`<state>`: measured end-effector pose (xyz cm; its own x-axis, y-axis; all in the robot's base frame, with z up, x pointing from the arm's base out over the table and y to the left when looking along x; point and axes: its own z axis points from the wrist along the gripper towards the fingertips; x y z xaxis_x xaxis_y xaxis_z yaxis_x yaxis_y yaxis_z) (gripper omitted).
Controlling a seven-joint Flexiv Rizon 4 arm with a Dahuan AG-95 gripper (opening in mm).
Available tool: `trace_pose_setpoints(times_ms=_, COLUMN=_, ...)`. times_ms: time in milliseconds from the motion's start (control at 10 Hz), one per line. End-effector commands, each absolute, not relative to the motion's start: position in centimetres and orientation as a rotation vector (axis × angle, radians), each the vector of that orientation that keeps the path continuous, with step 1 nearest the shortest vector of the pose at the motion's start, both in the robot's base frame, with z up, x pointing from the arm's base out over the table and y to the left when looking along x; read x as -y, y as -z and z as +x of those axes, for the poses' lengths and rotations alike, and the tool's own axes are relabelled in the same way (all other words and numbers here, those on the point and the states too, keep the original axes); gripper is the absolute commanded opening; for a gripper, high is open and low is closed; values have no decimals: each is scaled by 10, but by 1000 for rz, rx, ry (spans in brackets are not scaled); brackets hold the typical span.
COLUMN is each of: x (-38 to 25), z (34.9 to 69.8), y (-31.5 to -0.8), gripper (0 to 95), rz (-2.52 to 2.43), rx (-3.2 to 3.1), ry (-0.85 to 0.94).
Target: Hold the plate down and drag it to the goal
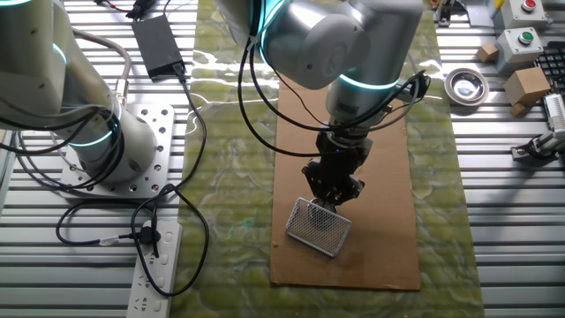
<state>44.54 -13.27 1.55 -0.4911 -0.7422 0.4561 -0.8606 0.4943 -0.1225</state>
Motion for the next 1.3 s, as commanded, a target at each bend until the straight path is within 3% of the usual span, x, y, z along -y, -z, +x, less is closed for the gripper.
trace_pose_setpoints(times_ms=100, x=134, z=445, y=-14, gripper=0, rz=1345, rx=2397, ry=-481)
trace_pose_setpoints(times_ms=1300, x=130, z=450, y=-16, gripper=0, rz=1332, rx=2426, ry=-444)
